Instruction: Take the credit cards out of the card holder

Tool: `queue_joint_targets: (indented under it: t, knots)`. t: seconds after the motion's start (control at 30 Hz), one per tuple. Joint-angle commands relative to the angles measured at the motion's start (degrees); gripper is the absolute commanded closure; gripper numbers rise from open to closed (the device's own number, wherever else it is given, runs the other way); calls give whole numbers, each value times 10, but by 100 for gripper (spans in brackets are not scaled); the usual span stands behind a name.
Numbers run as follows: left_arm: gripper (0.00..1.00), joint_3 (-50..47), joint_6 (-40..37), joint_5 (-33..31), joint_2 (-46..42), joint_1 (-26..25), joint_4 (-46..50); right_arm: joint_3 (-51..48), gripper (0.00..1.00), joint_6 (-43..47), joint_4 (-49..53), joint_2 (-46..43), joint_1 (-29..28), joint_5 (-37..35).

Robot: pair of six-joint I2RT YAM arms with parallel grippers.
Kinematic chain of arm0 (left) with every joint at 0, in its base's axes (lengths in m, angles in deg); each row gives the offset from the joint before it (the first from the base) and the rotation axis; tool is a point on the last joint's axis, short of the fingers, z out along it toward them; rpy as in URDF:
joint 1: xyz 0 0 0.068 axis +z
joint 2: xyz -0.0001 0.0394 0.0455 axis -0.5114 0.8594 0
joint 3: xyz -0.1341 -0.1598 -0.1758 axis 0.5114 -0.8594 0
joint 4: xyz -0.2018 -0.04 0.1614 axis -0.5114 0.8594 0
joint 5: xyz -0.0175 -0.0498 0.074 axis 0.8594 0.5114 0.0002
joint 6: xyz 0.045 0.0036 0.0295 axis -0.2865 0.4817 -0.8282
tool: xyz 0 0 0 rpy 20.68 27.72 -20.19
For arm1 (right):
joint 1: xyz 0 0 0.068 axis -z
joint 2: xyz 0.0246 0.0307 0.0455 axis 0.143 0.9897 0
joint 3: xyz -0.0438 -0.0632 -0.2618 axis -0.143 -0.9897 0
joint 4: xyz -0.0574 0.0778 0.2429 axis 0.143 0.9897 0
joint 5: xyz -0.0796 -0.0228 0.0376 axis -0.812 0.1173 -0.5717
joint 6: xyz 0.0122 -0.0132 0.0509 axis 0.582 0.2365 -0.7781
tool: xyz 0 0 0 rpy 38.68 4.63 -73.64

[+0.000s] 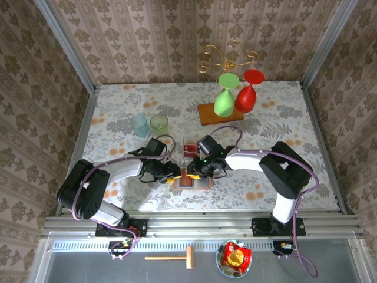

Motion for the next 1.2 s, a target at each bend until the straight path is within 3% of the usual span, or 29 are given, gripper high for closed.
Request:
queue_joint_targets:
  t: [0.0,0.73,1.17]
  knots:
    - [65,-12,-13,-2,11,4,7,14,76,20,44,2,-3,-17]
    - [67,-13,-14,-1,9,4,9,35,73,55,88,-14,-2,-50]
    - [67,20,-13,-14,-50,4,46,29,73,55,80,-49,1,-34]
